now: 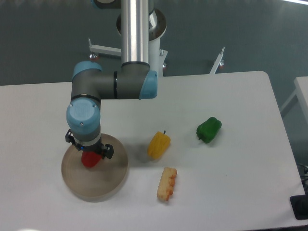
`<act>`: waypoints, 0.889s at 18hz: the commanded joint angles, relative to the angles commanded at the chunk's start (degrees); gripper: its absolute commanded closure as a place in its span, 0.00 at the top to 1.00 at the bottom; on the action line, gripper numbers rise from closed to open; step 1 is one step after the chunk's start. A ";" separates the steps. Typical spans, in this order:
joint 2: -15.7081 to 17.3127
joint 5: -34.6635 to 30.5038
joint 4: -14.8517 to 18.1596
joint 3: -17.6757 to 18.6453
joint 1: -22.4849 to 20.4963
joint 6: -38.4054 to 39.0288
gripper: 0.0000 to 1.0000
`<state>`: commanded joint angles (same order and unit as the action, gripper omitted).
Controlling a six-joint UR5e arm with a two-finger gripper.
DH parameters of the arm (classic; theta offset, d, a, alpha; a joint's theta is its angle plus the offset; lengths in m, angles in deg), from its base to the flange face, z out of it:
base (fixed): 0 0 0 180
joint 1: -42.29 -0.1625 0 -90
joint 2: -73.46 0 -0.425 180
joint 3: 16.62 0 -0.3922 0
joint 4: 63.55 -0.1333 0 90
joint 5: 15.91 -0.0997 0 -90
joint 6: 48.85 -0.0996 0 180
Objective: Place the red pepper on the plate
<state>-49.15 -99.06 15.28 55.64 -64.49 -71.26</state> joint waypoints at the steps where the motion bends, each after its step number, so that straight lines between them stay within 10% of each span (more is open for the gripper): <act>1: 0.53 -0.09 3.40 -2.18 -1.39 -1.05 1.00; 16: 3.96 -8.09 4.85 -3.61 -20.47 -39.00 1.00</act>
<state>-45.19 -107.14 20.13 52.03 -84.97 -110.26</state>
